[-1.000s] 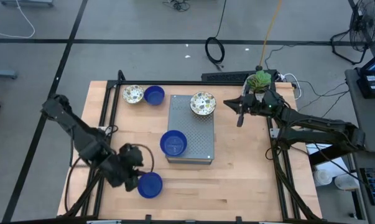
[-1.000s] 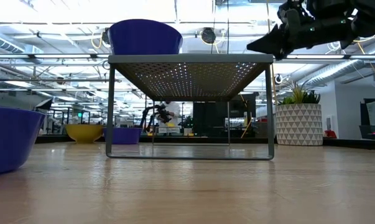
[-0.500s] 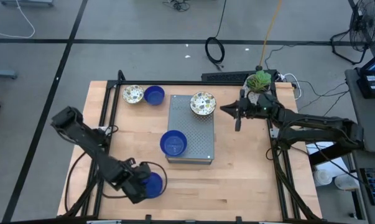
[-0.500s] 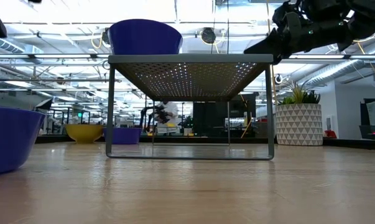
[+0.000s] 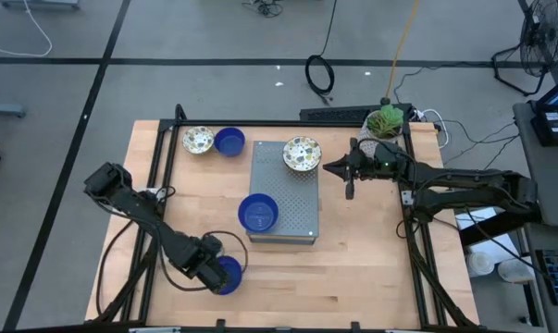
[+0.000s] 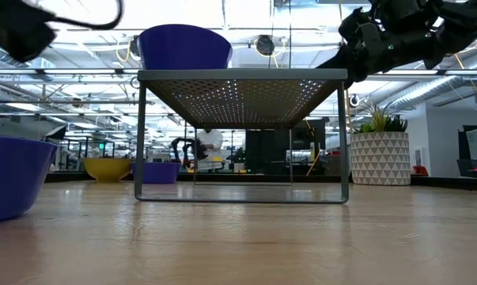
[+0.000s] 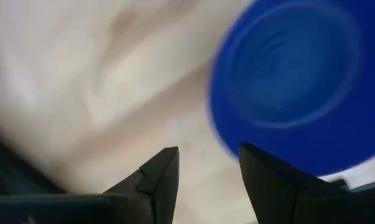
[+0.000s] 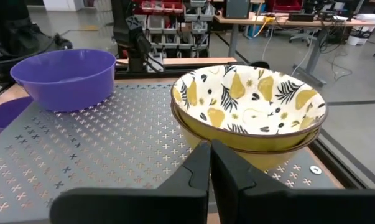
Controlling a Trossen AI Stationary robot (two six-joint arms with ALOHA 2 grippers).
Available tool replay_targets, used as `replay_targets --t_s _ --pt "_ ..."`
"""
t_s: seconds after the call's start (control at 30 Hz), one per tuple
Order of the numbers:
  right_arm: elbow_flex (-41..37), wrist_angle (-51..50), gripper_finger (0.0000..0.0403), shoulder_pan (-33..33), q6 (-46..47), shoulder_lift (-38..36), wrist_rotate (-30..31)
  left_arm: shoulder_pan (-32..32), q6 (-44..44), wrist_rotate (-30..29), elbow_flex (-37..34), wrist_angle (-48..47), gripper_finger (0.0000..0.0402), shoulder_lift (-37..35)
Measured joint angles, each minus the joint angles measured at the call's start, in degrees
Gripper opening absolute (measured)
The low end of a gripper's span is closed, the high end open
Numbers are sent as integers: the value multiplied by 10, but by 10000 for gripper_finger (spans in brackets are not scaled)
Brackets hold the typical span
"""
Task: Pick & Place Mini bowls
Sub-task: Stack the bottom blue bowl on top of the blue bowl on the shelf
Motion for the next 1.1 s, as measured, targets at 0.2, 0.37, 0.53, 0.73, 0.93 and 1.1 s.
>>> replay_targets --t_s 0.2,0.37,0.53,0.73,0.93,1.1 --pt "0 9 1 0 0 15 -1 -10 -190 28 0 16 170 0" --pt "0 12 1 0 -1 29 -1 -20 -241 -30 0 48 170 0" --pt "0 12 1 0 -2 32 -1 -33 -295 -39 -16 48 170 0" --pt "0 12 1 0 0 30 -1 -45 -325 -45 -50 93 170 0" --pt "0 16 0 0 0 30 -1 -45 -324 -61 -77 127 170 0" --pt "0 16 0 0 0 30 -1 -44 -311 -62 -80 125 170 0"
